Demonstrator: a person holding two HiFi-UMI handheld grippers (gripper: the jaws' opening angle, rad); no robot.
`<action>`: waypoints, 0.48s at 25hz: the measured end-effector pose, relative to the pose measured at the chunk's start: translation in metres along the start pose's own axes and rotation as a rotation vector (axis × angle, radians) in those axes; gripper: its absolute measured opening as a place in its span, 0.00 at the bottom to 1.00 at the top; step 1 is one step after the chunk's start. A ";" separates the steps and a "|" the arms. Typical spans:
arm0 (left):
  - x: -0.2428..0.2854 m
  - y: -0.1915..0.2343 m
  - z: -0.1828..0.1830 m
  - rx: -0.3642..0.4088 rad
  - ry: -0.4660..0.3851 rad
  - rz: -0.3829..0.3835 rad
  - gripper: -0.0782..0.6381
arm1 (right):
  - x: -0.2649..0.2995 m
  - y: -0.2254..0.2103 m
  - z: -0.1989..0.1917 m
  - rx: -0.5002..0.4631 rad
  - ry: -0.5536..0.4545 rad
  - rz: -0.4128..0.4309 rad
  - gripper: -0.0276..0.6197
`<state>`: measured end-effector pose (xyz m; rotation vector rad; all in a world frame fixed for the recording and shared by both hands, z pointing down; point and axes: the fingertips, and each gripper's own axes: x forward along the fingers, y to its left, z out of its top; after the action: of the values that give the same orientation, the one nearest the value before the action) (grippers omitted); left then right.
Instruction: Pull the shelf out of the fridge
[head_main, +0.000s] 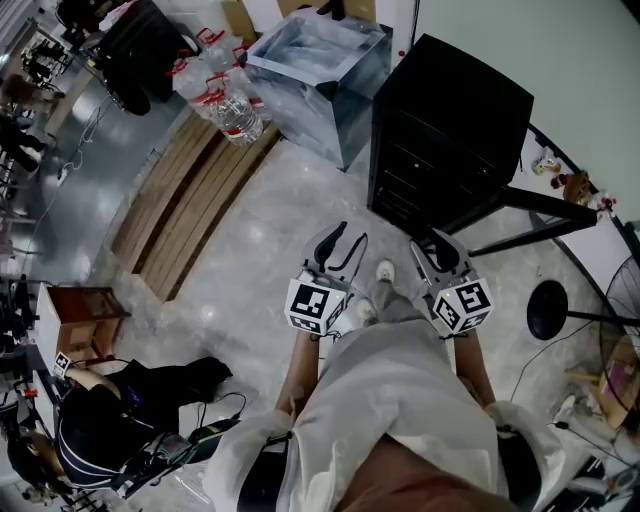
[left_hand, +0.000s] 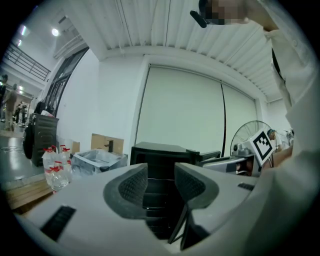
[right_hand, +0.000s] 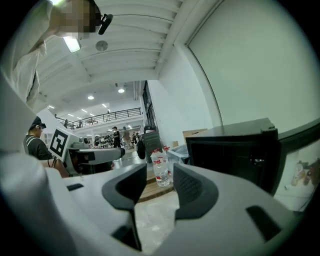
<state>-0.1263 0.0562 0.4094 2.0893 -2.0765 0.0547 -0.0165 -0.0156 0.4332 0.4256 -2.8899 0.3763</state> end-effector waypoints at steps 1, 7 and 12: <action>0.005 0.002 0.002 0.001 0.000 0.000 0.35 | 0.004 -0.004 0.001 0.003 0.000 0.000 0.30; 0.039 0.016 0.003 0.016 0.014 0.005 0.35 | 0.031 -0.030 0.002 0.013 0.008 0.023 0.30; 0.070 0.031 0.008 0.028 0.022 0.012 0.35 | 0.056 -0.051 0.010 0.023 0.005 0.046 0.30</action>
<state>-0.1571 -0.0144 0.4162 2.0825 -2.0876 0.1081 -0.0547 -0.0795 0.4480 0.3626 -2.8974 0.4174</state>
